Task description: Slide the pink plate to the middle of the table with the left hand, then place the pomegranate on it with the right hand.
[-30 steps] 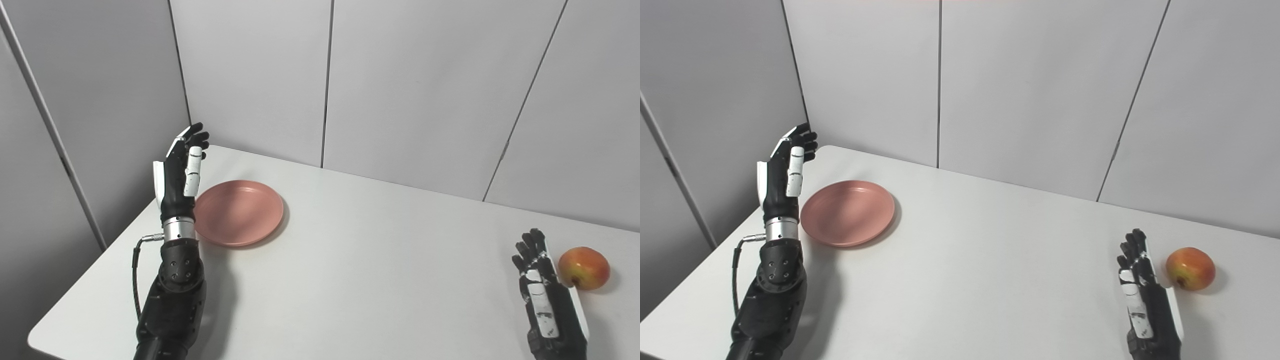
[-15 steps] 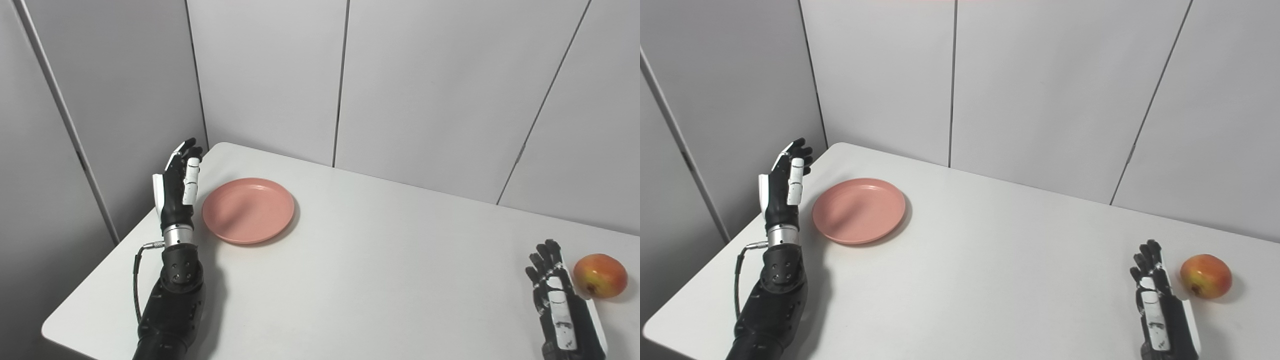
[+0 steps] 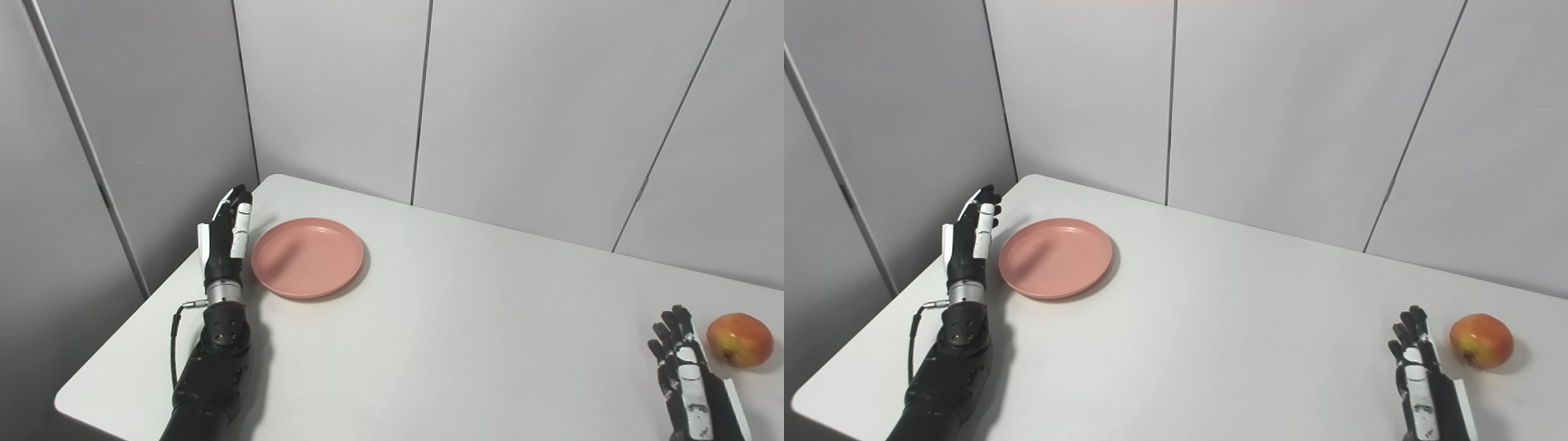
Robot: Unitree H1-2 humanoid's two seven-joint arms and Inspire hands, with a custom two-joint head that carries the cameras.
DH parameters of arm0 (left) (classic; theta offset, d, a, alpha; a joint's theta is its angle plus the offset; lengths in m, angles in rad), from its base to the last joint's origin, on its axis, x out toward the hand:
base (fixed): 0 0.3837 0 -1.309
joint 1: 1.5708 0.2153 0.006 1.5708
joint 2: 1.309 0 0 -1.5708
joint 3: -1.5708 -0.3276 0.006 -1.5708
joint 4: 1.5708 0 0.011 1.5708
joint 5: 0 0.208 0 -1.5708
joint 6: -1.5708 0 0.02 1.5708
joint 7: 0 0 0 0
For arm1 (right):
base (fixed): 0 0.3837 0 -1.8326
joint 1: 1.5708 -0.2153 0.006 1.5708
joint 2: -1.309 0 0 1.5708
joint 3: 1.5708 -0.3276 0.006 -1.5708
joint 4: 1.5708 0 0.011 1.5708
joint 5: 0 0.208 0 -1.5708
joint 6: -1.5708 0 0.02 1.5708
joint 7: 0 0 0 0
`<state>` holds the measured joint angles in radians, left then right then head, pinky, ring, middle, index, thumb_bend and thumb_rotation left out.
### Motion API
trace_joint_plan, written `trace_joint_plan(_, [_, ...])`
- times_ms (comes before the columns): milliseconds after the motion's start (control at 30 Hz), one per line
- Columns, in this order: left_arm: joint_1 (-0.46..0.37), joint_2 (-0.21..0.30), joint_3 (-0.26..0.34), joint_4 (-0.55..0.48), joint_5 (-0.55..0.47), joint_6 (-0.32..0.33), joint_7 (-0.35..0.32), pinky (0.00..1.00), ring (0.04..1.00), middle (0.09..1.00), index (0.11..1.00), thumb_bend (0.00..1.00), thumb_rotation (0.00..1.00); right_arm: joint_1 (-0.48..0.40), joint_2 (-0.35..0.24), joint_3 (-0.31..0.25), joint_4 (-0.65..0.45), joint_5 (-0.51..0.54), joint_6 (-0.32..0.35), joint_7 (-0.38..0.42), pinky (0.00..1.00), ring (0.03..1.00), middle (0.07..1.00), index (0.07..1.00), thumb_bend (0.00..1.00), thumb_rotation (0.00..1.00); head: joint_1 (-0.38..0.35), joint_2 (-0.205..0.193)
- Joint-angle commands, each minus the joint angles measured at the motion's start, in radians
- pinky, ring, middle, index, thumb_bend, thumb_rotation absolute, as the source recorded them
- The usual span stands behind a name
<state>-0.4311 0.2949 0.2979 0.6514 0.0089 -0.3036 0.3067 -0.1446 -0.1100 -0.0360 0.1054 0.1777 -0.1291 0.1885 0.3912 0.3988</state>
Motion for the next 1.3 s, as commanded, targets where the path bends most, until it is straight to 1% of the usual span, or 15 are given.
trace_joint_plan(0, [-0.038,0.012,-0.008,0.019,-0.026,-0.043,-0.032,0.83,0.828,0.835,0.828,0.75,1.0,0.002,-0.004,-0.008,-0.03,0.012,0.004,-0.002,1.0,1.0,1.0,1.0,0.39,0.89,0.001,0.002])
trace_joint_plan(67, [-0.039,0.009,-0.012,0.016,-0.046,-0.045,-0.061,0.85,0.834,0.844,0.837,0.77,1.0,0.003,-0.004,-0.008,-0.039,0.013,0.016,-0.003,1.0,1.0,1.0,1.0,0.39,0.89,-0.001,0.002])
trace_joint_plan(133, [-0.038,0.002,-0.008,0.008,-0.078,-0.047,-0.093,0.87,0.843,0.852,0.845,0.77,1.0,0.004,-0.004,-0.007,-0.043,0.013,0.017,-0.002,1.0,1.0,1.0,1.0,0.39,0.89,-0.001,0.002])
trace_joint_plan(267, [-0.042,-0.013,-0.009,0.002,-0.128,-0.03,-0.137,0.9,0.867,0.868,0.857,0.77,1.0,0.004,-0.006,-0.004,-0.055,0.003,0.029,-0.005,1.0,1.0,1.0,1.0,0.39,0.92,-0.002,0.002])
trace_joint_plan(400, [-0.045,-0.019,-0.022,0.016,-0.142,-0.025,-0.159,0.87,0.863,0.859,0.844,0.75,1.0,0.006,-0.005,-0.006,-0.065,0.007,0.04,-0.006,1.0,1.0,1.0,1.0,0.38,0.93,-0.001,0.003])
trace_joint_plan(500, [-0.049,-0.024,-0.026,0.031,-0.17,-0.025,-0.194,0.87,0.867,0.865,0.844,0.76,1.0,0.006,-0.007,-0.007,-0.065,0.01,0.042,-0.004,1.0,1.0,1.0,1.0,0.4,0.92,-0.002,0.005])
trace_joint_plan(633, [-0.045,-0.024,-0.033,0.023,-0.187,0.011,-0.222,0.85,0.866,0.864,0.849,0.79,1.0,0.007,-0.009,-0.005,-0.07,0.008,0.046,-0.001,1.0,1.0,1.0,1.0,0.37,0.95,-0.001,0.007])
trace_joint_plan(667, [-0.041,-0.022,-0.038,0.017,-0.189,0.029,-0.232,0.85,0.867,0.864,0.851,0.8,1.0,0.007,-0.009,-0.005,-0.072,0.008,0.049,-0.002,1.0,1.0,1.0,1.0,0.37,0.96,-0.001,0.008])
trace_joint_plan(800, [-0.027,-0.016,-0.047,-0.007,-0.204,0.076,-0.277,0.85,0.875,0.874,0.868,0.79,1.0,0.008,-0.006,-0.007,-0.078,0.007,0.061,-0.008,1.0,1.0,1.0,1.0,0.37,0.93,-0.002,0.009])
trace_joint_plan(1000, [-0.018,-0.019,-0.055,-0.047,-0.211,0.13,-0.298,0.84,0.872,0.873,0.871,0.76,1.0,0.007,-0.007,-0.006,-0.077,0.005,0.058,-0.007,1.0,1.0,1.0,1.0,0.37,0.94,-0.003,0.01])
trace_joint_plan(1100, [-0.016,-0.019,-0.068,-0.06,-0.196,0.139,-0.3,0.83,0.87,0.87,0.866,0.75,1.0,0.007,-0.005,-0.007,-0.076,0.008,0.054,-0.006,1.0,1.0,1.0,1.0,0.37,0.94,-0.003,0.01])
trace_joint_plan(1267, [-0.015,-0.022,-0.09,-0.073,-0.183,0.147,-0.306,0.85,0.878,0.873,0.86,0.78,1.0,0.006,-0.003,-0.008,-0.074,0.009,0.047,-0.006,1.0,1.0,1.0,1.0,0.37,0.91,-0.005,0.014])
